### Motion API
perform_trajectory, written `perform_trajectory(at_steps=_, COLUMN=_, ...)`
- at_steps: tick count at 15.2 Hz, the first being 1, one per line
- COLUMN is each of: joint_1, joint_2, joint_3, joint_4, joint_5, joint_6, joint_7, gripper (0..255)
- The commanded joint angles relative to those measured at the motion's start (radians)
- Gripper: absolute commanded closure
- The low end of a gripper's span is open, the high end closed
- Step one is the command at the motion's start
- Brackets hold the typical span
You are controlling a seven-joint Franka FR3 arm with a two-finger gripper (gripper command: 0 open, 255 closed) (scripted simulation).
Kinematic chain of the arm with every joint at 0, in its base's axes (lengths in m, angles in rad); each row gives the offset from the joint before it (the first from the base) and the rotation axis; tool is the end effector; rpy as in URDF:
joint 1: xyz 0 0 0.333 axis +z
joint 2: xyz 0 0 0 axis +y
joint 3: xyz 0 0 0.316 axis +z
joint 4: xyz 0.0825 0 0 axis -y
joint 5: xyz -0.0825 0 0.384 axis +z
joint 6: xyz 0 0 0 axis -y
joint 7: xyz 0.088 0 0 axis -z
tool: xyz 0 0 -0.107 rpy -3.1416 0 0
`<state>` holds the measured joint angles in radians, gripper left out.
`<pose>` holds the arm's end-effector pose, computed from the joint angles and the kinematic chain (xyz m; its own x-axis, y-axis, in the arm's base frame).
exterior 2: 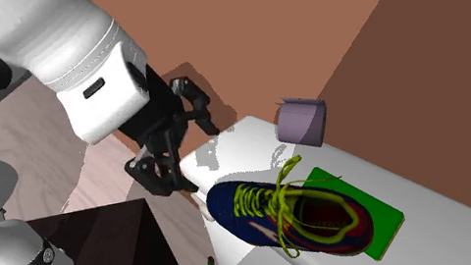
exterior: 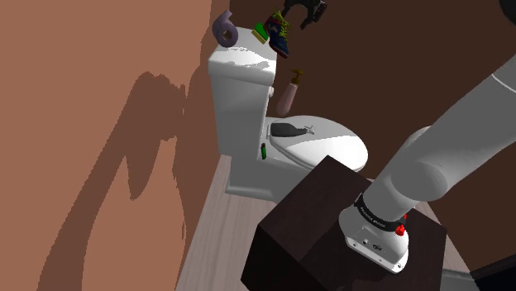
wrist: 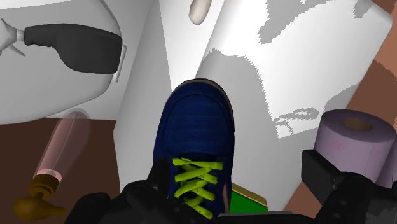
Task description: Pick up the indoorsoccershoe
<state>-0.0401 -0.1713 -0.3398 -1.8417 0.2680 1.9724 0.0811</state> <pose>0.4994 -0.1963 0.6240 0.8128 -0.5302 0.2414 -0.4416 -0.8310 -0.3383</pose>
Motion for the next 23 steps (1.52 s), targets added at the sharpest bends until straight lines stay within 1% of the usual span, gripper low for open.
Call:
perform_trajectory(at_steps=1, joint_1=-0.008, joint_2=0.067, joint_3=-0.030, joint_4=0.057, joint_5=0.060, joint_6=0.019, joint_7=-0.025, gripper=0)
perform_trajectory(at_steps=6, joint_1=-0.046, joint_2=0.241, joint_3=-0.082, joint_4=0.232, joint_5=0.224, joint_6=0.025, joint_7=-0.069, gripper=0)
perform_trajectory(at_steps=7, joint_1=-0.049, joint_2=0.244, joint_3=-0.081, joint_4=0.235, joint_5=0.226, joint_6=0.025, joint_7=-0.070, gripper=0)
perform_trajectory(at_steps=14, joint_1=-0.044, joint_2=0.237, joint_3=-0.075, joint_4=0.129, joint_5=0.244, joint_6=0.117, joint_7=-0.112, gripper=0)
perform_trajectory(at_steps=16, joint_1=-0.044, joint_2=0.237, joint_3=-0.075, joint_4=0.129, joint_5=0.244, joint_6=0.117, joint_7=-0.112, gripper=0)
perform_trajectory(at_steps=17, joint_1=-0.044, joint_2=0.238, joint_3=-0.075, joint_4=0.129, joint_5=0.245, joint_6=0.118, joint_7=-0.114, gripper=255)
perform_trajectory(at_steps=23, joint_1=-0.044, joint_2=0.237, joint_3=-0.075, joint_4=0.128, joint_5=0.245, joint_6=0.118, joint_7=-0.113, gripper=255)
